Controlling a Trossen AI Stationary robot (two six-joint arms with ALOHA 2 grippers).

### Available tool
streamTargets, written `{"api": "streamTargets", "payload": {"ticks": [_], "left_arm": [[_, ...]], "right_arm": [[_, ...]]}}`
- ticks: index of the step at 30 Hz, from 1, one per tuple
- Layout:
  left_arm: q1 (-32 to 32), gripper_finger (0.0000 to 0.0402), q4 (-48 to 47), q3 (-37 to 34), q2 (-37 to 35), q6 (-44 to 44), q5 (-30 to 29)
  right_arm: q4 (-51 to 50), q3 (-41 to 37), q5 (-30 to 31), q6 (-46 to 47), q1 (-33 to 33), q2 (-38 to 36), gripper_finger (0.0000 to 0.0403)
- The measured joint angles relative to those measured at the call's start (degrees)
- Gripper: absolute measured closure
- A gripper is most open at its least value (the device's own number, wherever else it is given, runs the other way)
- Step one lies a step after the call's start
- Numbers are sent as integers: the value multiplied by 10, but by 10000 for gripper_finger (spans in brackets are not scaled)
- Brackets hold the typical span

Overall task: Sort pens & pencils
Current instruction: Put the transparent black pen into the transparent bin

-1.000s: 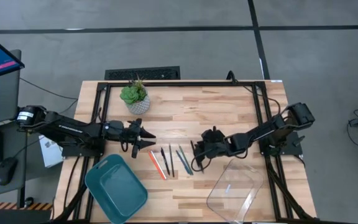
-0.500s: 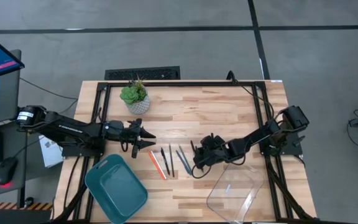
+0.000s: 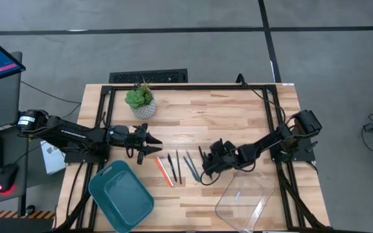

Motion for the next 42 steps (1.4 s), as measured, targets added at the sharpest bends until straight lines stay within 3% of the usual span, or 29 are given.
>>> {"api": "streamTargets", "payload": {"ticks": [11, 23, 42], "left_arm": [[0, 252, 0, 0, 0, -2, 0], [0, 252, 1, 0, 0, -2, 0], [0, 252, 1, 0, 0, -2, 0]], "right_arm": [[0, 0, -39, 4, 2, 3, 284], [16, 0, -37, -1, -9, 3, 284], [-44, 1, -8, 4, -18, 2, 284]]}}
